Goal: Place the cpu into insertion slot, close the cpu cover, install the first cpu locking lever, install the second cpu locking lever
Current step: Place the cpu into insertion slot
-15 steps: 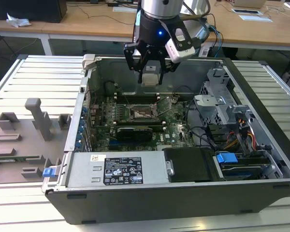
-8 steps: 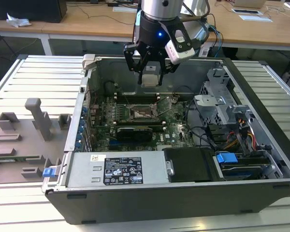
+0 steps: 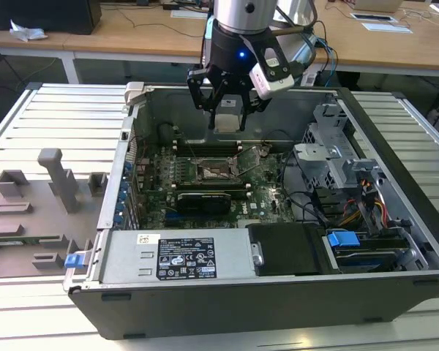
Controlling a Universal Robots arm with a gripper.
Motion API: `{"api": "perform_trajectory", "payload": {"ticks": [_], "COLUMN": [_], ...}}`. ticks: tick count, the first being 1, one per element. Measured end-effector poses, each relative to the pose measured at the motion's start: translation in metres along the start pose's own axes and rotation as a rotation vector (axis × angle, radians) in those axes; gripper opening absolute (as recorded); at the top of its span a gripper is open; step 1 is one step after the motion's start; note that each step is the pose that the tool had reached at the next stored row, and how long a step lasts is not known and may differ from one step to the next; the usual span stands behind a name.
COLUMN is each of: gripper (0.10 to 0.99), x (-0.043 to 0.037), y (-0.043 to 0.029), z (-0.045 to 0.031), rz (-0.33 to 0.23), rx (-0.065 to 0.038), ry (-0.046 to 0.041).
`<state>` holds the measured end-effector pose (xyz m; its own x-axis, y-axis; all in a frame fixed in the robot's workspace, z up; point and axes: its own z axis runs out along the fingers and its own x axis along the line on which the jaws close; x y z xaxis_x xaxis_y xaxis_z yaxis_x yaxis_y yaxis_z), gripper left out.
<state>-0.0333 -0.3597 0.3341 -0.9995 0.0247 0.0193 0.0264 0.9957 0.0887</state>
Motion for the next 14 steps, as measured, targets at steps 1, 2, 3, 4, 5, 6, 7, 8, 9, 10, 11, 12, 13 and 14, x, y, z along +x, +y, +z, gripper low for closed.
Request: {"api": "perform_trajectory", "payload": {"ticks": [1, 2, 3, 4, 5, 6, 7, 8, 9, 10, 11, 12, 13, 14], "gripper": [0.545, 0.545, 0.545, 0.545, 0.545, 0.545, 0.545, 0.545, 0.545, 0.545, 0.545, 0.545, 0.545, 0.545], "x": [0.0, 0.0, 0.0, 0.0, -0.0001, -0.0001, -0.0001, -0.0001, -0.0001, -0.0001, -0.0002, -0.0002, -0.0002, -0.0002], "y": [0.0, -0.0001, -0.0001, -0.0002, -0.0002, -0.0003, -0.0004, -0.0004, -0.0005, -0.0006, -0.0007, -0.0008, -0.0009, -0.001], "z": [0.0005, 0.0011, 0.0017, 0.0023, 0.0029, 0.0035, 0.0044, 0.0049, 0.0056, 0.0065, 0.0081, 0.0092, 0.0101, 0.0115], "rz": [0.0, 0.0, 0.0, 0.0, 0.0, 0.0, 0.0, 0.0, 0.0, 0.0, 0.0, 0.0, 0.0, 0.0], "rx": [0.0, 0.0, 0.0, 0.0, 0.0, 0.0, 0.0, 0.0, 0.0, 0.0, 0.0, 0.0, 0.0, 0.0], "ry": [0.0, 0.0, 0.0, 0.0, 0.0, 0.0, 0.0, 0.0, 0.0, 0.0, 0.0, 0.0, 0.0, 0.0]}}
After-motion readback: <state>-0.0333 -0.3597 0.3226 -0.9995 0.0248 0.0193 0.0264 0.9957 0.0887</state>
